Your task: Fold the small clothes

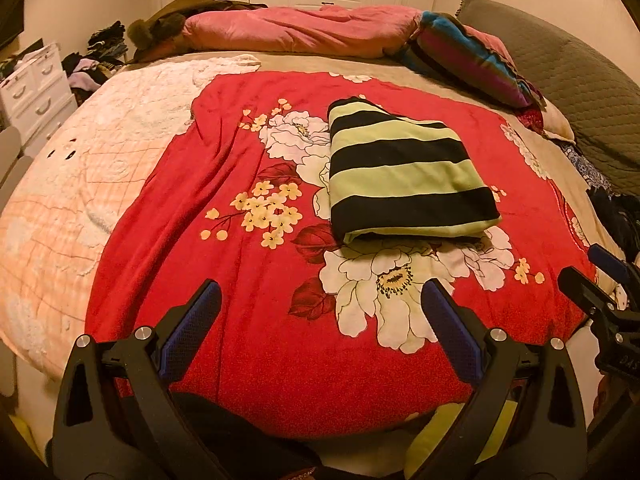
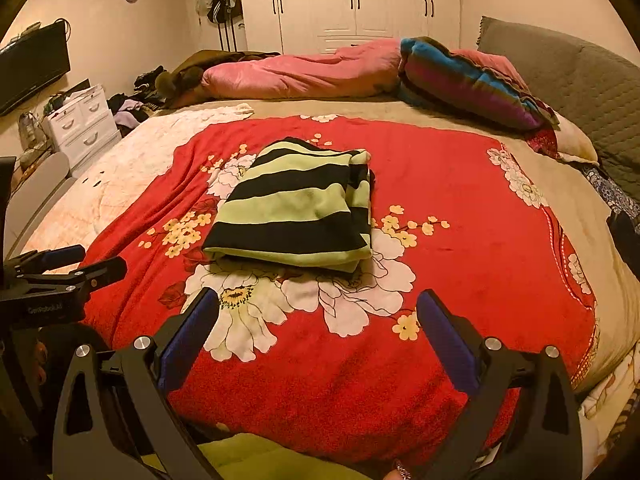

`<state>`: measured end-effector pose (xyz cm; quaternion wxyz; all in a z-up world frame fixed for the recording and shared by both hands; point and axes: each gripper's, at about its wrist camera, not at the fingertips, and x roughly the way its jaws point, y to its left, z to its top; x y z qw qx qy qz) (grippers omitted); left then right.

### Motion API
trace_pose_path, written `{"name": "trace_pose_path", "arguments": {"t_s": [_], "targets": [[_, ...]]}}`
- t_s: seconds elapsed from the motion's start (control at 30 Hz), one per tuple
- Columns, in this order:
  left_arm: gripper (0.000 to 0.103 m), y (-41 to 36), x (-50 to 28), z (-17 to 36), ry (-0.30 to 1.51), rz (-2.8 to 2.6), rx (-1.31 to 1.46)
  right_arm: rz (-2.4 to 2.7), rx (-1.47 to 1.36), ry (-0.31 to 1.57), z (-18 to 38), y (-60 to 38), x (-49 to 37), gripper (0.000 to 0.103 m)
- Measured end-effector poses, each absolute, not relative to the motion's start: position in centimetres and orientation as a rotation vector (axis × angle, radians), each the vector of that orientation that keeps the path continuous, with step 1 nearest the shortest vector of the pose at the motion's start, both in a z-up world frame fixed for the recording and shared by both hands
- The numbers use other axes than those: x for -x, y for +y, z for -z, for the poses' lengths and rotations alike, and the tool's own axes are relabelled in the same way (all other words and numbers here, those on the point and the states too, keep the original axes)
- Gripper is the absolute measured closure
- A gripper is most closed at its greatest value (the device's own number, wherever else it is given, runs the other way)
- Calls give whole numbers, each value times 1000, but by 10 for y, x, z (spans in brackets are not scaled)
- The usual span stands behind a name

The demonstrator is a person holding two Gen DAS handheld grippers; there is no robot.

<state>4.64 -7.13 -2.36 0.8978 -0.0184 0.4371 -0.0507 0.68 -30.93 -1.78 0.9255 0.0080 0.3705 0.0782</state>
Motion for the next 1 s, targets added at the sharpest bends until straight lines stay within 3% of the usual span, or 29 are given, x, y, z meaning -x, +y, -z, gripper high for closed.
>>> {"name": "trace_pose_path", "arguments": {"t_s": [1.0], "targets": [[9,-69,-45,22,903,100,28,-159,-18,761,19,-307,-7,4]]}}
